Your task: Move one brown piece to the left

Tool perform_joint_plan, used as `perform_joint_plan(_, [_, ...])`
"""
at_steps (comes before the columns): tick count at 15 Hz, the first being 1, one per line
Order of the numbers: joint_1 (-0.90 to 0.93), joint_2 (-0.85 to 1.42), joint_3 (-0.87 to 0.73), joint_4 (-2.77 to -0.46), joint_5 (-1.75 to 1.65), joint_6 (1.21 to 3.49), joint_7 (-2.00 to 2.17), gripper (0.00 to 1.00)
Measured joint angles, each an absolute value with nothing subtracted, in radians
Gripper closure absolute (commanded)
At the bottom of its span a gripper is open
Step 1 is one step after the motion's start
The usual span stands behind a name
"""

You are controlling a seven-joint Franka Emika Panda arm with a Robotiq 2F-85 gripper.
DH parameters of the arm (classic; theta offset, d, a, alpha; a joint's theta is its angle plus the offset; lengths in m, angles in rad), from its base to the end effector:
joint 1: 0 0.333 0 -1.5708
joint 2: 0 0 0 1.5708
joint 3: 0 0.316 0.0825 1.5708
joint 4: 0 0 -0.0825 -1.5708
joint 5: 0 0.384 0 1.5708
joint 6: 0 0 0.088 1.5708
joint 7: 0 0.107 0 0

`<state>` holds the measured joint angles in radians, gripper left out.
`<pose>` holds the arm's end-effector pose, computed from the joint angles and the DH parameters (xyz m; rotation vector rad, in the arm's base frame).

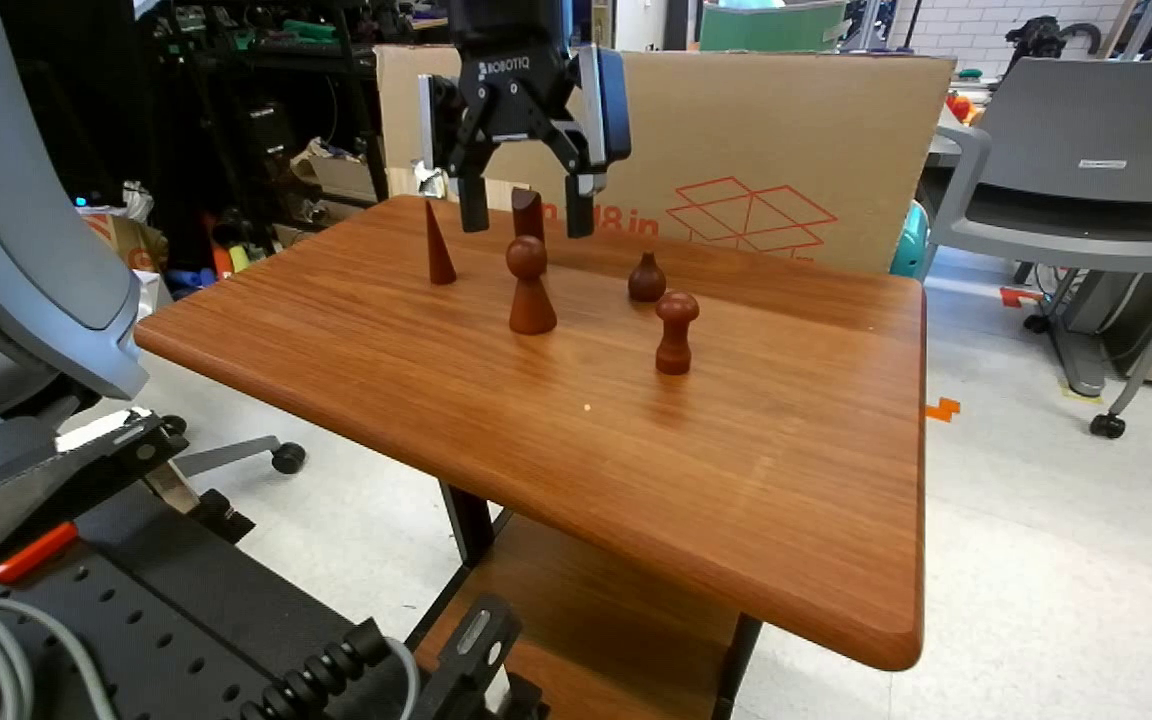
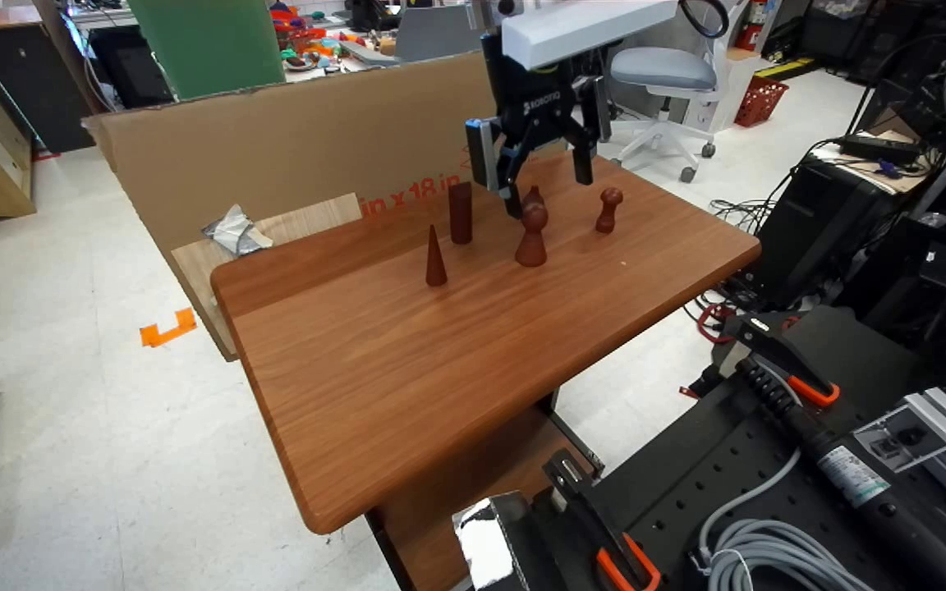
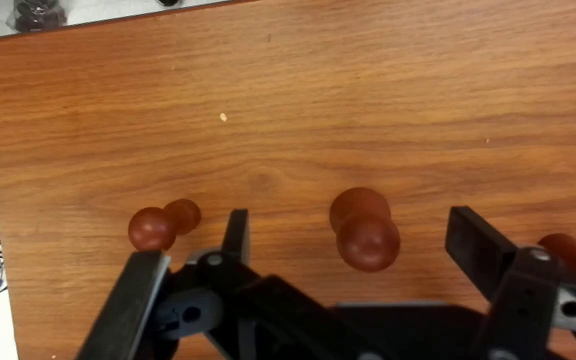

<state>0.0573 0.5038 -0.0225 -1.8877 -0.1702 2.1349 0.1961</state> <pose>0.6053 0.0142 0.2200 2.9489 -0.0740 -0.3536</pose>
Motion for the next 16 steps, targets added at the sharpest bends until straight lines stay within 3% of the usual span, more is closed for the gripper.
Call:
perform_joint_plan(1, [0.061, 0.514, -0.024, -1.877, -0.170, 2.127, 0.199, 0.06])
perform_joint_plan(3, [0.067, 0.532, -0.025, -1.856, -0.171, 2.106, 0.203, 0.30])
perform_joint_plan(4, [0.069, 0.541, -0.026, -1.847, -0.172, 2.098, 0.204, 0.33])
perform_joint_plan(11, [0.083, 0.593, -0.041, -1.779, -0.192, 2.055, 0.206, 0.89])
perform_joint_plan(16, [0.089, 0.604, -0.049, -1.745, -0.226, 2.033, 0.208, 0.90])
